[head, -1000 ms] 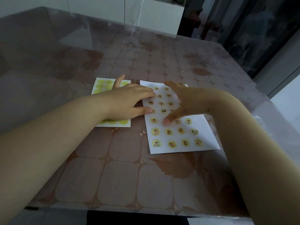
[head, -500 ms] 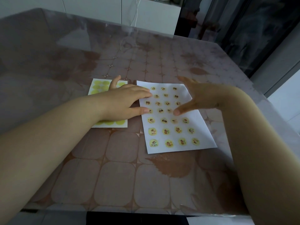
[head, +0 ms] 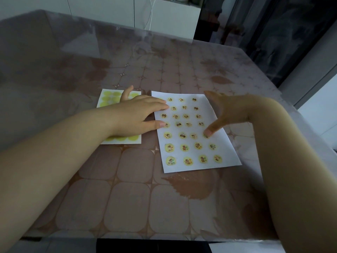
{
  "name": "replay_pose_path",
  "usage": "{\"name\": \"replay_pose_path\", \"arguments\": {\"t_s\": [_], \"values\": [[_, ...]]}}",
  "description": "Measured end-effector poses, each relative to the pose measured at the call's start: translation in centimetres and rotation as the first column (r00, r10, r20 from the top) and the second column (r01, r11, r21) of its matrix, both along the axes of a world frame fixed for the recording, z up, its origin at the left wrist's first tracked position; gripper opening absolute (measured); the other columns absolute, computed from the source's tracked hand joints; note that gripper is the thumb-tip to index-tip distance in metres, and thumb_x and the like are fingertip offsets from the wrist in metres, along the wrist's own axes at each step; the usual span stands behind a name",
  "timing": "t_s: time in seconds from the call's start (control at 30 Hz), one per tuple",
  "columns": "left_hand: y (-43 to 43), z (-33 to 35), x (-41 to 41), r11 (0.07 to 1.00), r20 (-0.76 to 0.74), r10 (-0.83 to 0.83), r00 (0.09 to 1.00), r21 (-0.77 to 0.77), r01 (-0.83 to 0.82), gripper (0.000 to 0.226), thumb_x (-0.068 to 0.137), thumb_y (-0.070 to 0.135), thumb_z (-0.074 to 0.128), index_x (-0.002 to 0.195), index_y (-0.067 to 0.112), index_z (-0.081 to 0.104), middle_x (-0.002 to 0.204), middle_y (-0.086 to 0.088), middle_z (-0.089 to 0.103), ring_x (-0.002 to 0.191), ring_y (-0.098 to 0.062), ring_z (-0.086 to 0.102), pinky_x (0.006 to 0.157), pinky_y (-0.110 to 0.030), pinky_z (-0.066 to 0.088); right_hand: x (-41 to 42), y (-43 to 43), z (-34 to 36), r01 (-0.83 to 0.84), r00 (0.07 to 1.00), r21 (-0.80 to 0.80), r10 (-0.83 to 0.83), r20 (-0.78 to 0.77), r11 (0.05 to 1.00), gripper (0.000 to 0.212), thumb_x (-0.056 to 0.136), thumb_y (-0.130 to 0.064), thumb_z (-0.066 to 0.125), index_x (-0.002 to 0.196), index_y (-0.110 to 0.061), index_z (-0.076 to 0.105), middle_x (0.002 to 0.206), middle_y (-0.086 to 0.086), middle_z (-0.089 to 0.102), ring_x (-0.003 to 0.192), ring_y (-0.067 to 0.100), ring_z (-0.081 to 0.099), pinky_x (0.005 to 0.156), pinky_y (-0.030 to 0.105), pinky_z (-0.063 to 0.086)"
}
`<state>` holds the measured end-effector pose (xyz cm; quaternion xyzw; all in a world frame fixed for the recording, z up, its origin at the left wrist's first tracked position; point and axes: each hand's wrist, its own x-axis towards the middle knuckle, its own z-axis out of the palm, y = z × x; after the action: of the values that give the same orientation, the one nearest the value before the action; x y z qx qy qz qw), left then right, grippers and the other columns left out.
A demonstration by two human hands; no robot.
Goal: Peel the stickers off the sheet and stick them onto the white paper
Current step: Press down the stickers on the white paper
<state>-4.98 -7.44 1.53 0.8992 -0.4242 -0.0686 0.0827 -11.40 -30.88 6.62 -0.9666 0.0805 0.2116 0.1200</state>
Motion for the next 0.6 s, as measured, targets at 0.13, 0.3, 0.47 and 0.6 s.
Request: {"name": "replay_pose_path", "arguments": {"t_s": [0.13, 0.3, 0.47, 0.6], "values": [[0.0, 0.0, 0.0, 1.000, 0.000, -0.004, 1.000, 0.005, 0.004, 0.056, 0.088, 0.053, 0.032, 0.140, 0.036, 0.023, 0.150, 0.021, 0.019, 0.138, 0.000, 0.007, 0.110, -0.041, -0.020, 0.3, 0.0, -0.3, -0.012, 1.000, 0.017, 0.013, -0.014, 1.000, 0.126, 0.028, -0.067, 0.080, 0.136, -0.036, 0.024, 0.135, -0.010, 0.046, 0.123, 0.022, 0.047, 0.104, 0.052, 0.036], [0.0, 0.1, 0.0, 1.000, -0.010, -0.002, 1.000, -0.011, 0.002, 0.054, 0.089, 0.052, 0.034, 0.140, 0.036, 0.024, 0.149, 0.021, 0.020, 0.138, -0.001, 0.008, 0.109, -0.041, -0.019, 0.0, 1.9, 0.6, -0.034, 0.997, 0.050, 0.030, 0.065, 0.998, 0.131, 0.040, -0.069, 0.072, 0.145, -0.039, -0.001, 0.156, -0.006, 0.019, 0.140, 0.023, 0.025, 0.113, 0.050, 0.022], [0.0, 0.2, -0.1, 1.000, 0.014, -0.015, 1.000, 0.009, 0.015, 0.054, 0.088, 0.052, 0.032, 0.139, 0.035, 0.024, 0.148, 0.020, 0.023, 0.138, -0.004, 0.011, 0.109, -0.044, -0.018, 0.0, 6.8, -0.8, -0.233, 0.967, 0.006, 0.231, 0.104, 0.973, 0.122, 0.057, -0.064, 0.071, 0.147, -0.033, -0.007, 0.158, -0.007, 0.002, 0.144, 0.019, 0.007, 0.113, 0.043, 0.016], [0.0, 0.4, -0.3, 0.999, 0.004, -0.022, 1.000, -0.023, 0.022, 0.052, 0.088, 0.051, 0.034, 0.137, 0.034, 0.029, 0.143, 0.020, 0.031, 0.136, -0.005, 0.017, 0.109, -0.044, -0.017, 0.4, 7.7, -1.7, -0.231, 0.970, -0.048, 0.234, 0.069, 0.972, 0.125, 0.057, -0.064, 0.072, 0.146, -0.033, -0.009, 0.158, -0.003, 0.000, 0.144, 0.024, 0.004, 0.111, 0.047, 0.023]]}}
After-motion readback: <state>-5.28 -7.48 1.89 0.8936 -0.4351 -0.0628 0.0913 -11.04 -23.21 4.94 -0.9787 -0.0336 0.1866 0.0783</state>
